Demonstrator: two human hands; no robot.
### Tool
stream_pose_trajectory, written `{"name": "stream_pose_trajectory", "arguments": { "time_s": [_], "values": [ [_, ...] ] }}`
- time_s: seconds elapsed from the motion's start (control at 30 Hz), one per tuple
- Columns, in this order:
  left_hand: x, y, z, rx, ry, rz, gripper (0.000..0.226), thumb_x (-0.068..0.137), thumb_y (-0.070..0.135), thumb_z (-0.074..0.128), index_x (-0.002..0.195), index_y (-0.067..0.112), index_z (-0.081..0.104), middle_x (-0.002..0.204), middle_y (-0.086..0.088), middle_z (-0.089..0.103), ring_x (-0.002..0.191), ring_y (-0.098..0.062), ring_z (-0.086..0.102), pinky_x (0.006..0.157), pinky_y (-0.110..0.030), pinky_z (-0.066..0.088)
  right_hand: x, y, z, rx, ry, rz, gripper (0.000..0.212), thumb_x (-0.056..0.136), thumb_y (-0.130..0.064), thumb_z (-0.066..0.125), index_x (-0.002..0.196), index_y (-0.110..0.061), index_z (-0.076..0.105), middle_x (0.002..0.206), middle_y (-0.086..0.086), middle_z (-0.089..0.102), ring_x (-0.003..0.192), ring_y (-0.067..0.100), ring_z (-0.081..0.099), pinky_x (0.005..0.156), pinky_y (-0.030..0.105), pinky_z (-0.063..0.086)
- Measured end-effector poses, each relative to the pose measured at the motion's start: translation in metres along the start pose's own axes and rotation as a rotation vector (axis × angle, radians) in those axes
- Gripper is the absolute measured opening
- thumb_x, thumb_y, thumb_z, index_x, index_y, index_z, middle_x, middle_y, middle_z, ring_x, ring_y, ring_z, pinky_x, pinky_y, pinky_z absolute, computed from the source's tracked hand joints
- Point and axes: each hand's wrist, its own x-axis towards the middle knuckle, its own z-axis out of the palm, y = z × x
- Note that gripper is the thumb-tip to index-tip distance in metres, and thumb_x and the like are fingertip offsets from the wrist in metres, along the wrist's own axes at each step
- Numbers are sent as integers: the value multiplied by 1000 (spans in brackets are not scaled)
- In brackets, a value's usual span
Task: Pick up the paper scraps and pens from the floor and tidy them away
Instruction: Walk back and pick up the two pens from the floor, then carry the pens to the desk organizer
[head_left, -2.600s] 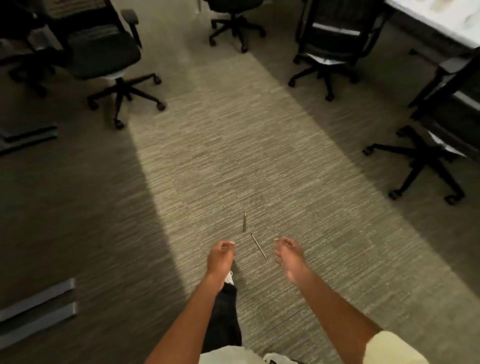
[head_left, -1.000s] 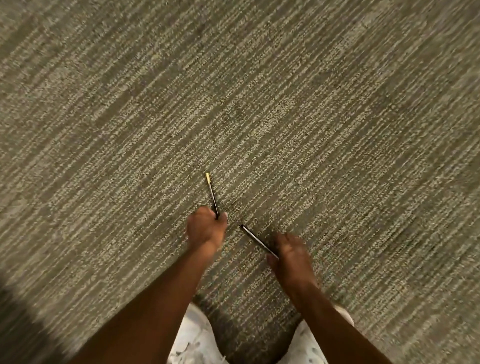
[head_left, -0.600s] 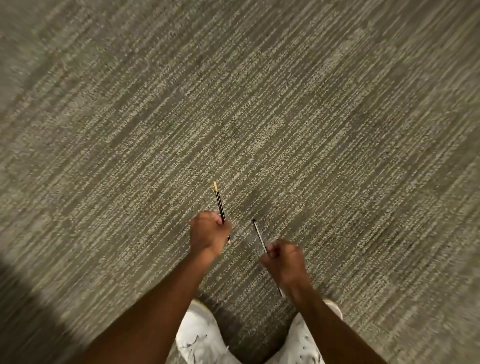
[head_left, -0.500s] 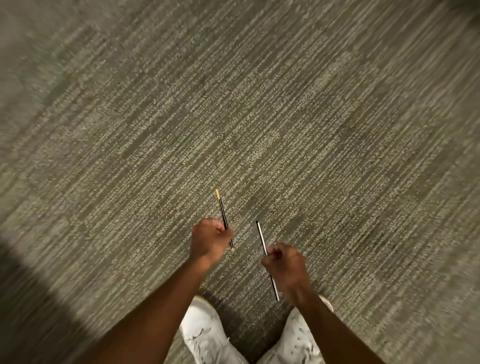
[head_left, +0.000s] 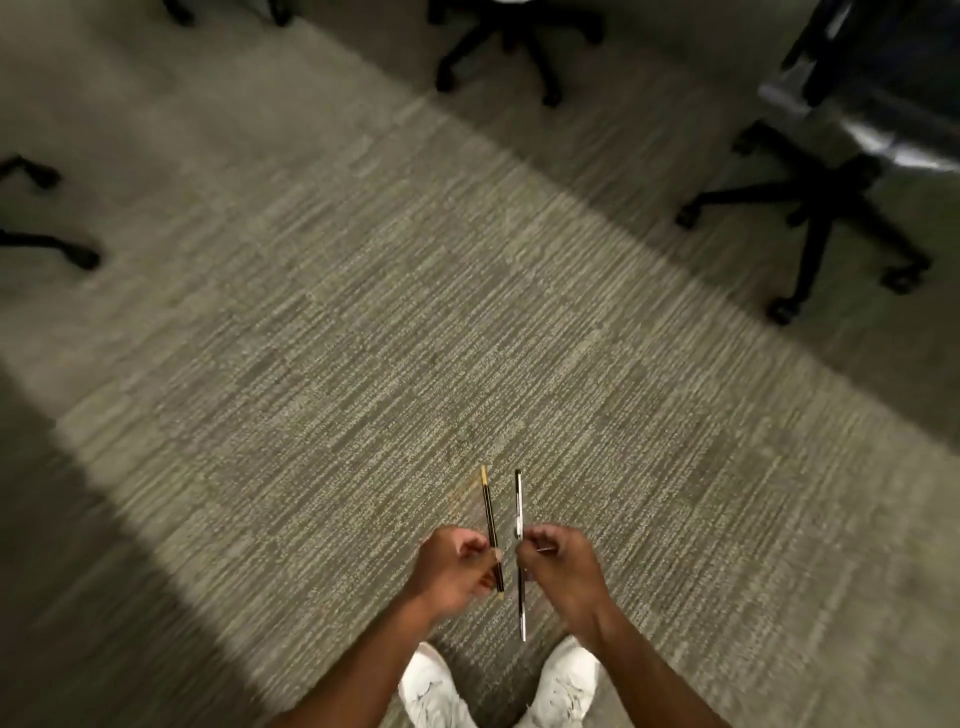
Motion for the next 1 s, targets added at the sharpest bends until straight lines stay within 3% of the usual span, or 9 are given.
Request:
{"name": "stream_pose_trajectory", "arguments": {
  "time_s": [0.1, 0.23, 0.3, 0.43, 0.5, 0.6, 0.73, 0.83, 1.0],
  "values": [
    [-54, 43, -9, -97, -17, 43, 11, 90, 14, 65, 82, 6, 69, 74, -8, 72, 64, -16, 69, 63, -30, 58, -44, -61, -11, 44, -14, -31, 11, 87, -2, 62, 87, -5, 73, 84, 16, 74, 75, 22, 66, 75, 41, 57],
    [-117, 82, -22, -243, 34, 71, 13, 89, 4, 64, 77, 0, 66, 66, -11, 67, 55, -17, 62, 57, -30, 52, -97, -121, -15, 68, -33, -65, 13, 90, -3, 61, 97, -4, 72, 95, 12, 75, 92, 28, 71, 86, 40, 59],
    [-145, 94, -30, -257, 78, 80, 13, 89, 2, 63, 76, 0, 65, 63, -11, 64, 51, -16, 59, 54, -29, 50, -120, -143, -13, 107, -47, -67, 13, 89, 3, 60, 90, -2, 72, 87, 13, 73, 83, 26, 70, 77, 37, 60],
    [-194, 107, -56, -256, 130, 107, 19, 88, 6, 64, 70, 7, 67, 59, -4, 66, 49, -12, 60, 54, -27, 50, -160, -183, 3, 176, -93, -77, 13, 86, 8, 61, 87, -3, 68, 71, 5, 69, 54, 5, 65, 50, 19, 54],
    [-213, 109, -66, -247, 155, 129, 18, 87, 8, 66, 69, 7, 69, 58, -3, 65, 49, -13, 60, 54, -27, 51, -172, -192, 9, 188, -111, -76, 16, 86, 6, 63, 84, -9, 68, 72, 4, 70, 57, 9, 65, 50, 19, 54],
    [-245, 110, -76, -240, 236, 146, 15, 85, 9, 68, 71, 3, 69, 59, -8, 63, 49, -14, 57, 52, -25, 48, -188, -200, 21, 193, -171, -40, 12, 84, 7, 65, 93, 2, 70, 85, 18, 73, 72, 25, 68, 58, 28, 60],
    [-274, 100, -75, -194, 373, 113, 28, 83, 16, 69, 61, 1, 61, 63, -13, 55, 62, -18, 51, 60, -27, 38, -197, -196, 27, 88, -279, -16, 10, 76, 6, 75, 77, -4, 74, 65, 8, 75, 56, 14, 67, 50, 24, 57],
    [-293, 94, -69, -229, 427, 74, 33, 84, 20, 69, 69, -9, 65, 70, -17, 61, 72, -13, 51, 66, -31, 38, -204, -197, 27, -41, -443, -18, 14, 75, -2, 79, 66, -12, 80, 74, 10, 78, 65, 12, 74, 58, 22, 57],
    [-325, 97, -54, -290, 558, 5, 22, 84, 23, 66, 65, 13, 64, 66, -2, 61, 64, -6, 56, 62, -19, 41, -212, -210, 27, -201, -550, -67, 12, 70, -10, 84, 61, -10, 76, 67, 6, 77, 59, 8, 72, 54, 12, 51]
  ]
}}
